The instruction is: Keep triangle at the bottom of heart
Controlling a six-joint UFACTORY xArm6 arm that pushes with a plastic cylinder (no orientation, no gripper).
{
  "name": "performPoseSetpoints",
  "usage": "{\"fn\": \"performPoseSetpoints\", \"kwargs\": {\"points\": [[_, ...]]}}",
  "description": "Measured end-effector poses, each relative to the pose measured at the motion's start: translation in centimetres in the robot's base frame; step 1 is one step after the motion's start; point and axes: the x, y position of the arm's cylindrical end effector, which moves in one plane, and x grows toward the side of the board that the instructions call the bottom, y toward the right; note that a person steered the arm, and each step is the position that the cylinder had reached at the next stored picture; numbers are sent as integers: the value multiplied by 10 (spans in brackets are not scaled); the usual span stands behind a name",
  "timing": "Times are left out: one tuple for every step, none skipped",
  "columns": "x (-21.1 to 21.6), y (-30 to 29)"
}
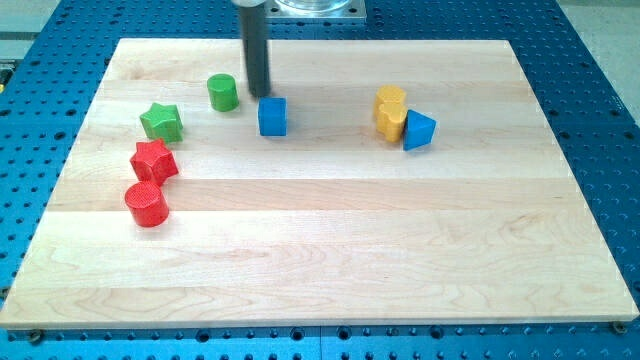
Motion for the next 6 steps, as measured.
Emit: {"fn": "performPoseSetpoints", "kwargs": {"points": [[33,-9],[20,-40],[17,-61],[-5,-27],[-17,3],[-18,43]]}}
